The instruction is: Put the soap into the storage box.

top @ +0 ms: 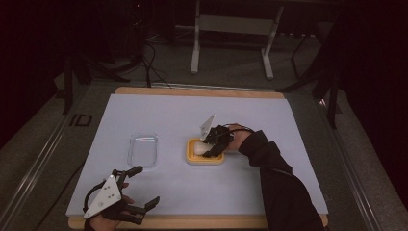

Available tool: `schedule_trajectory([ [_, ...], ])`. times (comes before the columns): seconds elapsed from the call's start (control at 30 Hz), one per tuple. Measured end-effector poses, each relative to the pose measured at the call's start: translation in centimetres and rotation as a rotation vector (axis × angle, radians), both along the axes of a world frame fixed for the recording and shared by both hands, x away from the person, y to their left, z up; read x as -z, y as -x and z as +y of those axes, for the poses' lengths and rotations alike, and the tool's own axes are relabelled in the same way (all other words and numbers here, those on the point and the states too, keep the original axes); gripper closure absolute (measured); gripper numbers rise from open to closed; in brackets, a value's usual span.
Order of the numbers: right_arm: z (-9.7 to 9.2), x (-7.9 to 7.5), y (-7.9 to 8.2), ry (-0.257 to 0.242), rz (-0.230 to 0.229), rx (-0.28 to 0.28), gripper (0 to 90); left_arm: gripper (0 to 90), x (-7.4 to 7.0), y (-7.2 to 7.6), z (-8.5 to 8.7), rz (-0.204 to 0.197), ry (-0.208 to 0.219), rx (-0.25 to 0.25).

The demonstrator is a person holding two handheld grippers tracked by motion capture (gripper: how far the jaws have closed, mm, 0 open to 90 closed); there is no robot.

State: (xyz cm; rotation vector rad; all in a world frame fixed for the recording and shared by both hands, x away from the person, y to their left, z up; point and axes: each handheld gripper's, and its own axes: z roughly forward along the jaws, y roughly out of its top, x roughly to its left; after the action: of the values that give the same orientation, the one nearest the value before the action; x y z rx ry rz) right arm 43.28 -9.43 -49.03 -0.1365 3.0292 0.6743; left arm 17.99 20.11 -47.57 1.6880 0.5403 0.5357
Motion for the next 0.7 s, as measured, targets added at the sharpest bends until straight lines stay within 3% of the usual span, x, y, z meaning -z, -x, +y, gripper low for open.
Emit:
schedule_trajectory([
  [0.37, 0.23, 0.56, -0.21, 0.027, 0.028, 0.025, 48.6, 1.1, 0.01, 0.0, -0.03, 0.001, 0.0, 0.008],
  [0.7, 0.68, 0.07, 0.08, 0.029, 0.013, 0.022, 42.9, 1.1, 0.03, -0.01, -0.07, 0.004, -0.004, 0.013],
])
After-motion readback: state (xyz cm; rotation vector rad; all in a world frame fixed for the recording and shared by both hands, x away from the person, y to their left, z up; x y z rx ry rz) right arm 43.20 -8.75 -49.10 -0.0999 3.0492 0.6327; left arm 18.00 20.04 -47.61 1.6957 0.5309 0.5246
